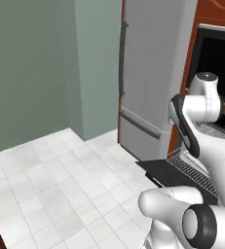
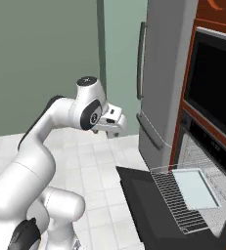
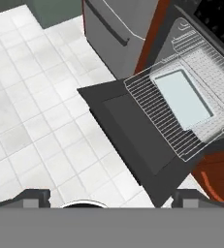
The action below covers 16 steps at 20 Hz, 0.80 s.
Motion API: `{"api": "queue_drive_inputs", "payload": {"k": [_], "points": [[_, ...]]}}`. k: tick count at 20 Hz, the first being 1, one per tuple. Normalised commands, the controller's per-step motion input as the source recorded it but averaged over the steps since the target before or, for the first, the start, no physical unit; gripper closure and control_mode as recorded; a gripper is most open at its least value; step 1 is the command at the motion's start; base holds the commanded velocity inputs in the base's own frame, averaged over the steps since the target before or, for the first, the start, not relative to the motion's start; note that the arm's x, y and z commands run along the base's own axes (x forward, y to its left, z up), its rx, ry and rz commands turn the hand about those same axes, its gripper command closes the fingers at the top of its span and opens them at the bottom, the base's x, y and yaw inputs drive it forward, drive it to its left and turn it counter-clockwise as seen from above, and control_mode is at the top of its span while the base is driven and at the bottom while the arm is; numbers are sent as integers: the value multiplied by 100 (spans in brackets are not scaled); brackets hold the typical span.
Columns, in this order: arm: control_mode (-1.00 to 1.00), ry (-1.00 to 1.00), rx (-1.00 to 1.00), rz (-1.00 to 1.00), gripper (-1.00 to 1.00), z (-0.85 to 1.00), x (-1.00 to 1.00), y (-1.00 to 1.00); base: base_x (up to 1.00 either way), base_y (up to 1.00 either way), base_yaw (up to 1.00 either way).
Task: Take the baked cake out of the oven and place it on the plate for cooling. Then close the oven door.
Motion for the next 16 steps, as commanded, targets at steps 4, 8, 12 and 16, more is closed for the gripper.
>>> {"api": "queue_drive_inputs", "payload": {"k": [4,8,12,16], "points": [[100,0,0,0,-100,0,0,0,0,-17,-35],[100,0,0,0,-100,0,0,0,0,-34,-3],[100,0,0,0,-100,0,0,0,-12,-88,9],[100,0,0,0,-100,0,0,0,-63,-100,9]]}}
